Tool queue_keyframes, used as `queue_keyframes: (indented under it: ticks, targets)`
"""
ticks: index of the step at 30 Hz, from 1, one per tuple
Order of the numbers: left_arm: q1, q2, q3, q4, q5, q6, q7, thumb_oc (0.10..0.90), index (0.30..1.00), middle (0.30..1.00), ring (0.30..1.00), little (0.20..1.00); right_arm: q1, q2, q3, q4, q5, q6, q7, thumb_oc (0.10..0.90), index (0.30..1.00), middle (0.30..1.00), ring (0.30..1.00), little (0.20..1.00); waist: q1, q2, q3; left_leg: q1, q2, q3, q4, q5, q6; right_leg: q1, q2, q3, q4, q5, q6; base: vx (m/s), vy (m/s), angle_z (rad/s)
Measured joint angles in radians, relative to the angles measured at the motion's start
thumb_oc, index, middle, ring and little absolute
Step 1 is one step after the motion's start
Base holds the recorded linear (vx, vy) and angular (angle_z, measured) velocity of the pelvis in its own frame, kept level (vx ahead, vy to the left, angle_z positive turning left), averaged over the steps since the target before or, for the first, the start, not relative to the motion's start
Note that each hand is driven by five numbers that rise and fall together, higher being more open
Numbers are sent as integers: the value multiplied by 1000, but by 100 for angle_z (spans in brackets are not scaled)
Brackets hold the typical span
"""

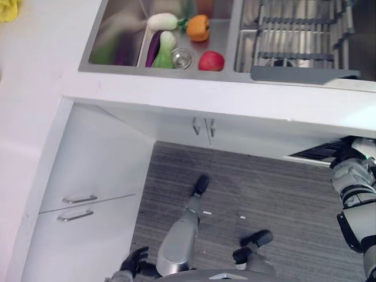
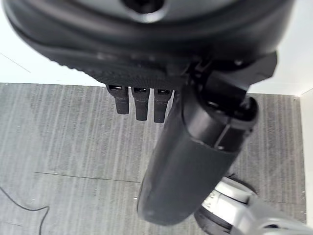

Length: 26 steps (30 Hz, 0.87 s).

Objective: Place the dishes in the dishwasher.

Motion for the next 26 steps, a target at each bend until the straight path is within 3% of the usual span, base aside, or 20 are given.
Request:
queue_keyframes:
  ticks: [2,5,7,8,9,10,11,13,14,16,17,18,22,23,26]
  targets:
    - [-45,19,-7,-117,-23,3,11,800,900,900,900,900,87,-2,-89,-66,32,-1,-64,800,900,900,900,900,17,-3,15,-11,-9,-18,0,11,15,2,-1,-15,1,4,7,135,85,25]
    - [-103,35,-8,-184,-22,-4,21,800,900,900,900,900,247,36,-126,-198,46,-35,-119,800,900,900,900,900,7,-18,24,16,-29,-25,3,1,19,46,-9,-23,1,-5,16,101,76,23]
    - [-103,35,-8,-184,-22,-4,21,800,900,900,900,900,247,36,-126,-198,46,-35,-119,800,900,900,900,900,7,-18,24,16,-29,-25,3,1,19,46,-9,-23,1,-5,16,191,174,12]
    - [-161,38,-2,-185,-22,-26,27,800,900,900,900,900,306,139,-121,-260,45,-84,-117,800,900,900,900,900,-26,-40,23,51,-48,-28,31,-31,20,100,-22,-19,2,-21,5,435,364,23]
    - [-191,33,-11,-186,-21,-19,28,800,900,900,900,900,375,161,-121,-330,44,-78,-118,800,900,900,900,900,-49,-46,22,38,-55,0,76,-75,32,101,-48,-15,47,-34,34,433,368,85]
    - [-200,-1,-1,-146,-20,4,26,800,900,900,900,900,476,201,-206,-396,39,-101,-121,800,900,900,900,900,-122,-27,25,26,-100,78,208,-130,104,126,-144,31,244,-126,52,59,45,160]
    - [-154,-37,36,-91,-20,33,29,800,900,900,900,900,654,326,-266,-415,11,-138,-110,800,900,900,900,900,-216,-42,12,174,-119,69,213,-151,118,112,-255,305,567,-153,26,19,-70,96]
    - [-73,-4,48,-27,-21,-3,29,800,900,900,900,900,757,420,-166,-297,28,-133,-58,800,900,900,900,900,-196,-59,-98,210,-49,129,194,-207,115,-42,-165,507,537,-177,-11,67,-208,-48]
    - [-74,4,91,91,-23,-7,31,800,900,900,900,900,818,496,-153,-205,54,-155,-34,800,900,900,900,900,-229,-85,-132,255,-20,122,172,-219,106,-70,-65,576,423,-237,-12,124,-221,-33]
    - [-80,14,140,221,-23,6,40,800,900,900,900,900,845,535,-133,-117,78,-128,3,800,900,900,900,900,-280,-134,-153,286,-20,124,153,-220,104,-70,5,609,280,-247,3,152,-196,22]
    - [-71,13,151,247,-32,14,34,800,900,900,900,900,881,540,-121,-80,86,-115,34,800,900,900,900,900,-289,-159,-160,309,-31,127,131,-216,97,-83,22,633,280,-241,-27,125,-195,53]
    - [-67,-1,157,265,-47,19,27,800,900,900,900,900,910,538,-106,-75,85,-116,51,800,900,900,900,900,-300,-164,-166,332,-31,128,107,-207,85,-69,21,635,292,-234,-27,102,-218,62]
    - [-1,-37,116,238,-105,36,-7,800,900,900,900,900,930,507,-81,-94,75,-147,119,800,900,900,900,900,-305,-100,-213,383,30,136,60,-189,49,1,82,598,188,-187,-45,26,-218,7]
    - [7,-38,115,239,-110,37,-20,800,900,900,900,900,904,499,-69,-109,60,-172,138,800,900,900,900,900,-302,-89,-227,409,55,147,46,-189,31,40,109,590,134,-155,-64,22,-233,-24]
    - [5,-34,107,239,-112,39,-34,800,900,900,900,900,845,491,-24,-105,44,-188,167,800,900,900,900,900,-302,-71,-259,441,93,168,38,-203,11,76,149,591,91,-144,-76,17,-145,-24]
